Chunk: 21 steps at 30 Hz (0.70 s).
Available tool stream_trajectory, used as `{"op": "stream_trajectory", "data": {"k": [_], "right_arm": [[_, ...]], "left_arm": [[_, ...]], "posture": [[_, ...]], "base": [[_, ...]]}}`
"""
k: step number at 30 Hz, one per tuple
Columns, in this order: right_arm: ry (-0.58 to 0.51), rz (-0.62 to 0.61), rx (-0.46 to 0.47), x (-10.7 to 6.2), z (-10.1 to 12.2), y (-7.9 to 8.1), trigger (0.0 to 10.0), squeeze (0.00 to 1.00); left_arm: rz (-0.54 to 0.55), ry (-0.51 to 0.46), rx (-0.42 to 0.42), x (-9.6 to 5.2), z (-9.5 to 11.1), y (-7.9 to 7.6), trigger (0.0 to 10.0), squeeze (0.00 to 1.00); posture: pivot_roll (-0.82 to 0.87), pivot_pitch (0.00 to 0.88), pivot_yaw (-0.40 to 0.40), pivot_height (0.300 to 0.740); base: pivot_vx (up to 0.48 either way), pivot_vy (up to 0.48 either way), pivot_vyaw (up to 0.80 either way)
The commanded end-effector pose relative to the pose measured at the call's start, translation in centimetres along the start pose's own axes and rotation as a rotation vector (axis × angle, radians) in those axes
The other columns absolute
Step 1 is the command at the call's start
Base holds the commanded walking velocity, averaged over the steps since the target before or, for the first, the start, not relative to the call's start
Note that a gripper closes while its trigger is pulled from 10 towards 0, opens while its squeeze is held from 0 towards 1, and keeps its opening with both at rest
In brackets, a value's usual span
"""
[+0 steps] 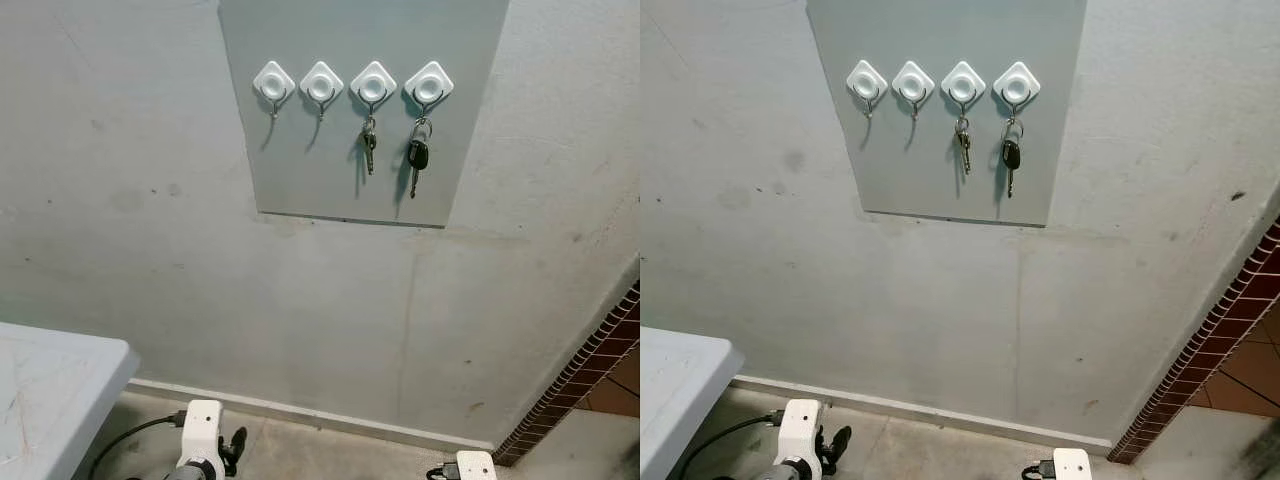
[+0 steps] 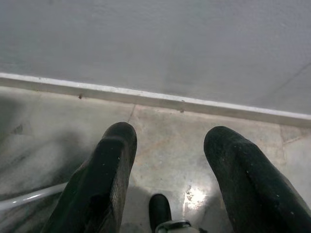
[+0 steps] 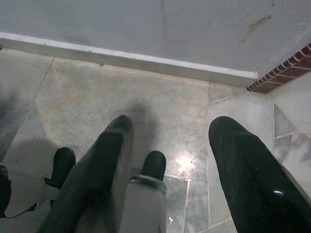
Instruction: Hang keys on a hook
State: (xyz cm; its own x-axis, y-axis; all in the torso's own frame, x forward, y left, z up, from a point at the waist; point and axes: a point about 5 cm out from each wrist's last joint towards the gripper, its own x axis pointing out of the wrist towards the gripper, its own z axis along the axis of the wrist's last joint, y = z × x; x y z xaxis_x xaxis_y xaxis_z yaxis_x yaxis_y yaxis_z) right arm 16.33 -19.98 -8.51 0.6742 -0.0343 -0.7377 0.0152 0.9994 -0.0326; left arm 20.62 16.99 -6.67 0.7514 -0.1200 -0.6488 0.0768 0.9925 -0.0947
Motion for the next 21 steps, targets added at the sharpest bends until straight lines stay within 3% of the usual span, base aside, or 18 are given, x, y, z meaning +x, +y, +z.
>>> {"op": "stream_trajectory", "data": {"k": [1, 6, 16, 21], "right_arm": [[0.013, 0.015, -0.008, 0.1, 0.0, 0.4, 10.0, 0.0], [0.024, 0.025, -0.016, 0.0, -0.2, 0.5, 10.0, 0.0], [0.056, 0.028, -0.032, -0.2, -1.1, 0.6, 10.0, 0.0], [0.061, 0.03, -0.031, -0.3, -1.2, 0.7, 10.0, 0.0]], "left_arm": [[0.023, 0.034, 0.016, -0.3, -0.9, 0.4, 10.0, 0.0], [0.025, 0.074, 0.014, -0.7, -2.0, 0.1, 10.0, 0.0], [0.027, 0.072, 0.028, -0.6, -1.8, 0.3, 10.0, 0.0], [0.03, 0.066, 0.033, -0.5, -1.4, 0.5, 10.0, 0.0]], "posture": [[0.1, 0.0, 0.063, 0.74], [0.1, 0.0, 0.06, 0.74], [0.09, 0.0, 0.061, 0.74], [0.09, 0.0, 0.062, 0.74]], "base": [[0.0, 0.0, 0.0], [0.0, 0.0, 0.0], [0.0, 0.0, 0.0], [0.0, 0.0, 0.73]]}}
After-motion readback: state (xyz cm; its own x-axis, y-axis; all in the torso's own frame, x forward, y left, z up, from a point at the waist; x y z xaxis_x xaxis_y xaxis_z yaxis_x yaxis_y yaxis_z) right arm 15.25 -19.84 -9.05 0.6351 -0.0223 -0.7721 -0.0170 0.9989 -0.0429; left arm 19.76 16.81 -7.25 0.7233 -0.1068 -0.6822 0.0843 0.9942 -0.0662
